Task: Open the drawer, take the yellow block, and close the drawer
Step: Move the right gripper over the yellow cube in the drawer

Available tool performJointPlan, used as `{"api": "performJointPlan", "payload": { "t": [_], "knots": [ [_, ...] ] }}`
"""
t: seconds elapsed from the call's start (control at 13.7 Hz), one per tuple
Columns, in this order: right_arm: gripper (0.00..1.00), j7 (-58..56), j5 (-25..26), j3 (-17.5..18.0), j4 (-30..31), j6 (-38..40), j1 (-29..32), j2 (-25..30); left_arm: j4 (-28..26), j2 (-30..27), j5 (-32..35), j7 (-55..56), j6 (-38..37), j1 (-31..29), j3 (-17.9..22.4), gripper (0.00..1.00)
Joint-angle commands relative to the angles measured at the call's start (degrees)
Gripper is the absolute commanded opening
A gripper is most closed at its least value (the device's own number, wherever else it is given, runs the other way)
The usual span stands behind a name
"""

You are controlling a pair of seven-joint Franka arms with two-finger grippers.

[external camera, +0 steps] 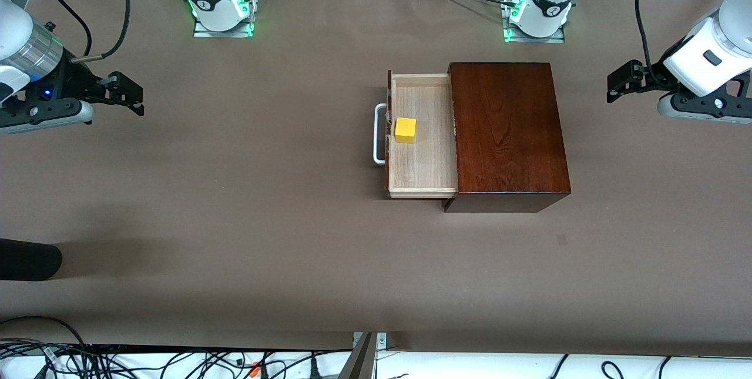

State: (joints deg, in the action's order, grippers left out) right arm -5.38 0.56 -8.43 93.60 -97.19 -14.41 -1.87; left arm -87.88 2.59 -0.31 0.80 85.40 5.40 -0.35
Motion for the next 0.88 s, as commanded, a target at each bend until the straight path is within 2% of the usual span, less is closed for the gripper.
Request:
{"api": "performJointPlan", "payload": {
  "t": [0.0, 0.22, 0.29, 0.51, 0.73, 0.8],
  "knots": [
    [1.0, -0.25, 0.06, 0.08, -0.87, -0.11, 0.35, -0.42, -0.8, -0.84, -0.66, -1.06, 0.38, 0.05, -0.01, 1.0],
    [1.0, -0.25, -0.29, 0.34, -0.87, 0.77, 0.0, 0.19, -0.71, -0.92, -0.75, -1.06, 0.38, 0.05, -0.01, 1.0],
    [1.0, -0.25, -0.29, 1.48, -0.79, 1.73, -0.09, 0.2, -0.71, -0.84, -0.75, -1.06, 0.38, 0.05, -0.01, 1.0],
    [1.0, -3.13, -0.56, 7.35, -0.7, 5.41, -1.75, -1.82, -0.71, -0.84, -0.75, -1.06, 0.38, 0.05, -0.01, 1.0],
    [1.0, -6.58, -1.96, 15.52, -0.87, 4.91, -4.91, -2.43, -0.71, -0.84, -0.75, -1.06, 0.47, 0.05, -0.01, 1.0],
    [1.0, -6.66, -1.96, 17.55, -1.22, 4.29, -6.92, -4.44, -0.71, -0.75, -1.18, -1.15, 0.47, 0.05, 0.08, 1.0]
  ]
}}
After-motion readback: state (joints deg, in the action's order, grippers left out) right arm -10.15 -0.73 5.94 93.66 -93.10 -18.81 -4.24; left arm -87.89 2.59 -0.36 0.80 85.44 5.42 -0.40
